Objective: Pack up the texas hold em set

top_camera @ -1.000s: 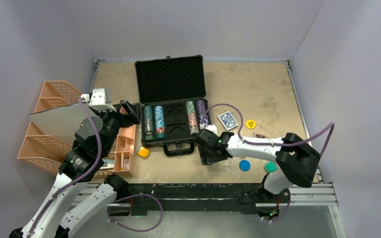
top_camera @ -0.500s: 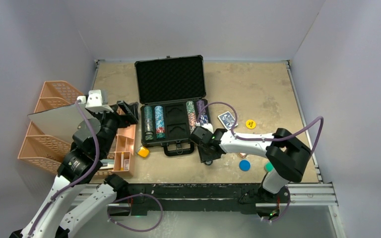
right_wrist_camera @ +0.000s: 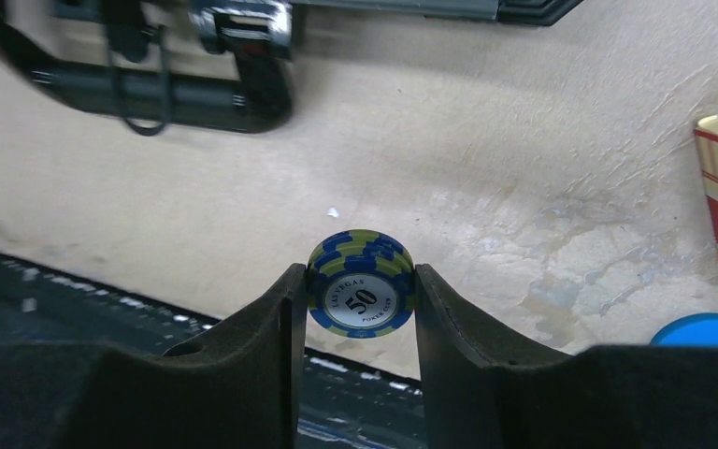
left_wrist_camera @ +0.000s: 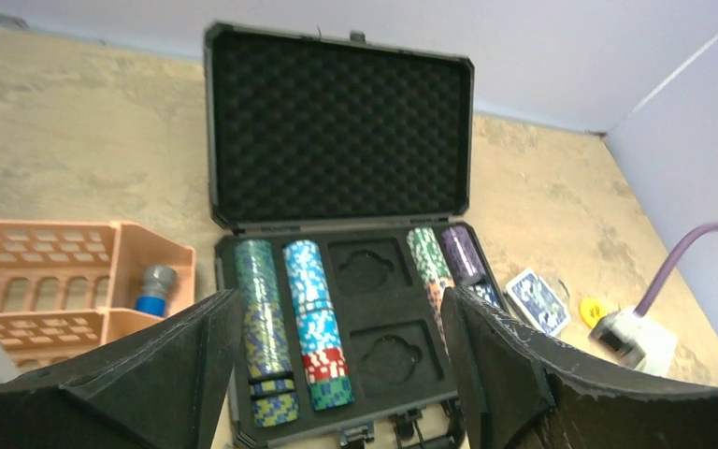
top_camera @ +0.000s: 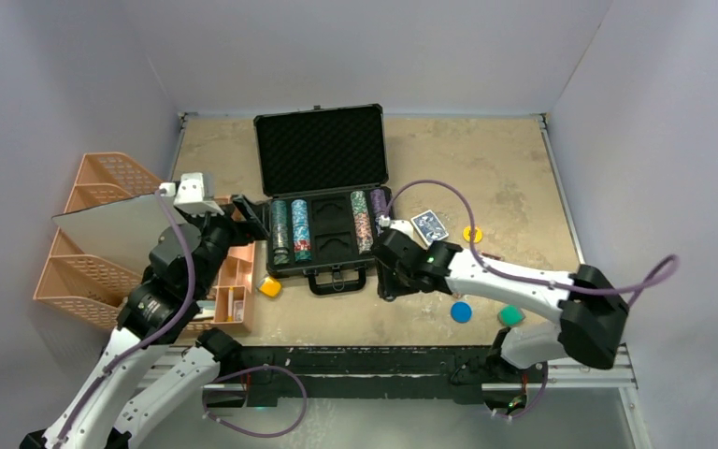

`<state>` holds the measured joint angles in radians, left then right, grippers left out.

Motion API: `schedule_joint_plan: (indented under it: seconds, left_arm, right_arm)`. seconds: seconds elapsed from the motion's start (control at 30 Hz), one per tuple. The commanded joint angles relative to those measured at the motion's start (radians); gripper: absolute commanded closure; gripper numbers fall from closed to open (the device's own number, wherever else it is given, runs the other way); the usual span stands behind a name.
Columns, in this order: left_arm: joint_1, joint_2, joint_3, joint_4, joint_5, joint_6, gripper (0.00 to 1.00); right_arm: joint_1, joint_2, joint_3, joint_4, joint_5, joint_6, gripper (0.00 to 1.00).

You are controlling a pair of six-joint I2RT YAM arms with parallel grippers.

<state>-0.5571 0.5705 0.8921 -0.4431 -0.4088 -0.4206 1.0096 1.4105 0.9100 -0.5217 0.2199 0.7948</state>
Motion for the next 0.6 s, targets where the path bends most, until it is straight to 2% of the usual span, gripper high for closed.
schedule_joint_plan:
  seconds: [0.0,0.13,0.27,0.47,0.57]
  left_arm:
    - [0.004,0.005,-0.06,0.019,0.13,-0.083,0.19]
    - [0.005,0.019,-0.135,0.087,0.299,-0.144,0.18]
    - [0.004,0.041,-0.24,0.234,0.506,-0.209,0.18]
    - [0.0,0.137,-0.424,0.63,0.761,-0.305,0.22]
    - [-0.04,0.189,-0.498,0.835,0.791,-0.288,0.23]
  right_arm:
    - [-0.022,-0.107,0.007,-0.004,0.036,0.043,0.93]
    - [-0.06,-0.183,-0.029,0.076,0.013,0.079,0.93]
    - [-0.123,-0.251,-0.06,0.214,-0.045,0.127,0.94]
    - [-0.219,-0.274,-0.073,0.389,-0.15,0.22,0.94]
    - [-0.245,-0.255,-0.06,0.437,-0.204,0.259,0.94]
